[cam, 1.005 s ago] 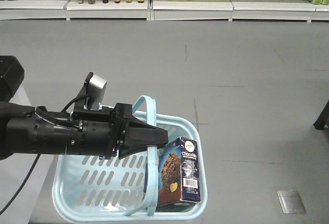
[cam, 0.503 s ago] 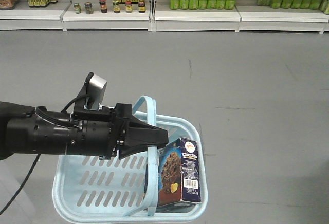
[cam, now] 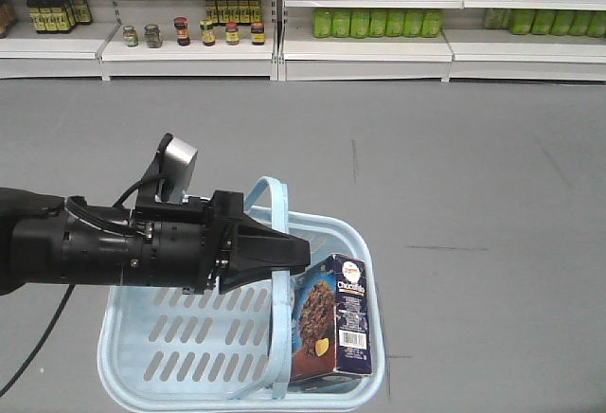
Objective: Left arm holds basket, right arm returns cookies
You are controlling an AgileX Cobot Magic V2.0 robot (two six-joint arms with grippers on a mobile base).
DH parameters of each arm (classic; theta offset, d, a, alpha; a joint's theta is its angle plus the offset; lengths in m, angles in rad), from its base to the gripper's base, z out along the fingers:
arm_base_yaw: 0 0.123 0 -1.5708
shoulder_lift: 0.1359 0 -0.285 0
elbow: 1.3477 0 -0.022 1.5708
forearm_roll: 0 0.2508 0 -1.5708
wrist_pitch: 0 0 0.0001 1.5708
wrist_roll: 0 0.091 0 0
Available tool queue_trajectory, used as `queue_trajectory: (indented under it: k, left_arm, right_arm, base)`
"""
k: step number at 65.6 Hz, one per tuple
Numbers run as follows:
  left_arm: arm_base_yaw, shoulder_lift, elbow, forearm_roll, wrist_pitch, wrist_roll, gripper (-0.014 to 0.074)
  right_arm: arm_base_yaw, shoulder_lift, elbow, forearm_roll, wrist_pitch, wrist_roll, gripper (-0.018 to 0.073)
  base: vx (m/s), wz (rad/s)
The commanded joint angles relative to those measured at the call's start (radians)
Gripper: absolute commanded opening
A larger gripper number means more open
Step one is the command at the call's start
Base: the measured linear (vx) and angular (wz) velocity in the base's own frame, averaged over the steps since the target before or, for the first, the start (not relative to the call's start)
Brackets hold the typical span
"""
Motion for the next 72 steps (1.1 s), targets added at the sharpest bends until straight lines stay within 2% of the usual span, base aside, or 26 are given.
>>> queue_trajectory:
  k: [1,72]
  left_arm:
    - [-0.004,-0.041,-0.034,-0.117,0.062,0.006,-0.0003]
    - [-0.004,-0.041,-0.034,-0.117,0.062,0.006,-0.0003]
  right_arm:
    - [-0.001,-0.008,0.016,-0.010,-0.075,-0.008,-0.0006]
    - [-0.001,-0.008,0.016,-0.010,-0.075,-0.008,-0.0006]
  base:
    - [0.48,0.02]
    - [0.47,-0.01]
